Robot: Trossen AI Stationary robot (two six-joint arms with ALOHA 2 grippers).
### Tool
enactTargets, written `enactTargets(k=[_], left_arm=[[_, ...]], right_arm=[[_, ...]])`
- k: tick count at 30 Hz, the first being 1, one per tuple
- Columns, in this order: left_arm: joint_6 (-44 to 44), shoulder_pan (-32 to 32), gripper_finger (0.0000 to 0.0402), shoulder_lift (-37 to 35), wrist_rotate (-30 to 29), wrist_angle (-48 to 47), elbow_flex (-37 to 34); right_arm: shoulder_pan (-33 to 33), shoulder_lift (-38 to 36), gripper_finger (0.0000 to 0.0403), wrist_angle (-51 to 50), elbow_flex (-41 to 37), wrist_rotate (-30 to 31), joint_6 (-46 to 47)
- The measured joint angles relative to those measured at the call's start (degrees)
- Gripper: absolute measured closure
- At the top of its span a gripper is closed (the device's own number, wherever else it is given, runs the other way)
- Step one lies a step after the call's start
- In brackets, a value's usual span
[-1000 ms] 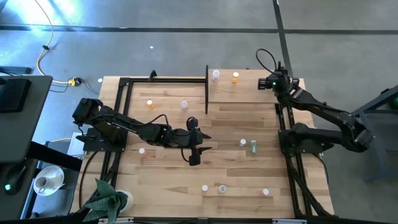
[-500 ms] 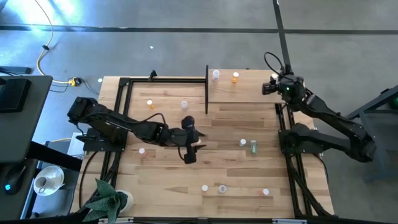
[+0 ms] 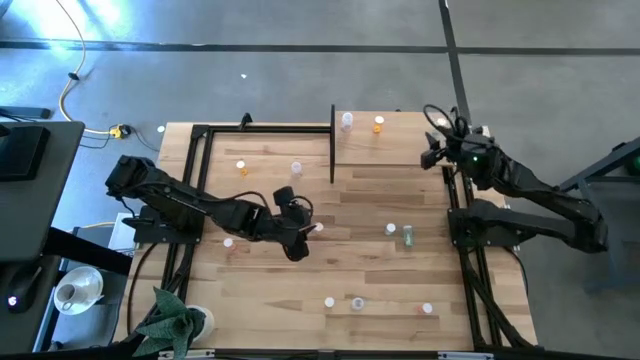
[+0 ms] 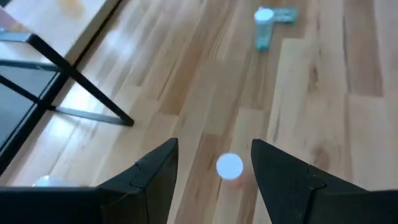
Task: Pick and place medicine bottles onto shelf by color
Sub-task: Put the center pink pill bottle on the shelf
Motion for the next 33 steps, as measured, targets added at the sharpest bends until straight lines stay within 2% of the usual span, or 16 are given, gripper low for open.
enactTargets(k=[11, 17, 23, 33], left_arm=[[-2.12, 0.60, 0.0210, 0.26, -1.39, -4.16, 0.03], [-4.72, -0.26, 0.0210, 0.26, -1.68, -9.65, 0.03], [-5.08, -1.32, 0.0210, 0.26, -1.47, -9.86, 0.03], [-4.99, -1.57, 0.0210, 0.26, -1.36, -9.84, 0.03]], right_arm=[[14.19, 0.59, 0.0222, -4.41, 0.00, -14.43, 2.32], [22.27, 0.57, 0.0222, -8.95, 0.00, -16.96, 8.02], [30.97, 0.57, 0.0222, -14.57, -0.01, -18.46, 14.93], [45.25, 0.94, 0.0222, -14.38, -0.01, -19.95, 27.71]])
